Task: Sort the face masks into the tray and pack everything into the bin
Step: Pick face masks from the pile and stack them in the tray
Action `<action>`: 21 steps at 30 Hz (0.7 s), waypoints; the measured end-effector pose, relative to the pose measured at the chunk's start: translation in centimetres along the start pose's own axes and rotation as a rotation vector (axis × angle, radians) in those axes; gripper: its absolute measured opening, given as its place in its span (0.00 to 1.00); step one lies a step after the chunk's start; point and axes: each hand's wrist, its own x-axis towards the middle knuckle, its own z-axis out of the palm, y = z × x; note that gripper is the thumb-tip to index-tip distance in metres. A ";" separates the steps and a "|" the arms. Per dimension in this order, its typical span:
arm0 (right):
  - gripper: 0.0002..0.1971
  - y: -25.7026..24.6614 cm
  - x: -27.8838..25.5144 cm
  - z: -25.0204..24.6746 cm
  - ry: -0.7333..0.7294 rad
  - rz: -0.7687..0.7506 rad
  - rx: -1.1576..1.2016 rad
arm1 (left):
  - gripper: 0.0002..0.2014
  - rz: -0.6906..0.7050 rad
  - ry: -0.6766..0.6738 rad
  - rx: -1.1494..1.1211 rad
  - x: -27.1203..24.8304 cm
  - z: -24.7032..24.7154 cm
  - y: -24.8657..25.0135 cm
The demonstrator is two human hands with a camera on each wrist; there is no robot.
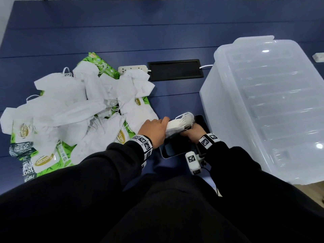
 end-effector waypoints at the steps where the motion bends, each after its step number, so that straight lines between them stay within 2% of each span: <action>1: 0.19 -0.1 -0.3 0.0 0.013 -0.023 -0.002 | 0.25 0.001 0.003 -0.010 0.0 0.0 0.1; 5: 0.20 -0.9 -1.0 0.2 -0.046 -0.052 -0.077 | 0.28 0.021 0.006 -0.066 0.2 0.3 0.3; 8: 0.21 -1.4 -1.3 0.3 -0.090 -0.092 -0.110 | 0.26 0.031 0.011 -0.094 0.3 0.4 0.3; 10: 0.22 -1.2 -0.8 0.3 -0.022 -0.101 -0.133 | 0.23 0.044 0.020 -0.056 0.3 0.4 0.1; 12: 0.28 -1.2 -0.6 0.2 0.050 -0.086 -0.193 | 0.21 0.040 0.029 -0.034 0.4 0.5 0.0; 17: 0.19 -1.8 -1.1 -0.1 0.152 -0.075 -0.204 | 0.21 0.009 0.012 -0.109 0.5 0.3 0.1; 21: 0.18 -1.5 -0.8 -0.2 0.202 -0.056 -0.117 | 0.18 0.008 -0.013 -0.097 0.6 0.0 0.0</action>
